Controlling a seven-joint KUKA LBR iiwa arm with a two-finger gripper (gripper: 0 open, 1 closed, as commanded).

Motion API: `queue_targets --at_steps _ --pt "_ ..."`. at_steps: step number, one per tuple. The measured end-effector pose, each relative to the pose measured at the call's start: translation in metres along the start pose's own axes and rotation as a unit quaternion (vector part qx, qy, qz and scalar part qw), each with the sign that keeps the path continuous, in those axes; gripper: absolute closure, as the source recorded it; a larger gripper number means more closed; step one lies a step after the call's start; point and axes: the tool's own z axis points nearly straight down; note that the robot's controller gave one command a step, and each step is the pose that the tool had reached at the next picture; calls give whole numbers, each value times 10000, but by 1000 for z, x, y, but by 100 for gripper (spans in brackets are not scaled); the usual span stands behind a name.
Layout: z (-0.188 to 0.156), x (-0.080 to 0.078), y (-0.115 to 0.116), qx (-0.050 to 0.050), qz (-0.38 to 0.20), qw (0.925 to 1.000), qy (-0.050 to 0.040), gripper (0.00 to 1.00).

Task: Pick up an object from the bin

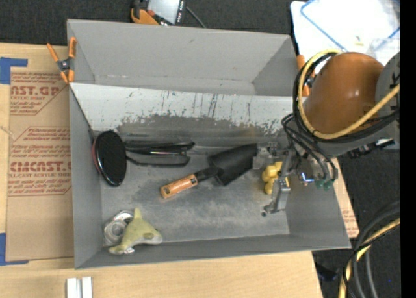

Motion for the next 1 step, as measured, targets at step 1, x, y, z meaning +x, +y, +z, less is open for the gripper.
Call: queue_targets --at_steps 1 --pt "-4 -2 0 4 -12 10000 -43 0"
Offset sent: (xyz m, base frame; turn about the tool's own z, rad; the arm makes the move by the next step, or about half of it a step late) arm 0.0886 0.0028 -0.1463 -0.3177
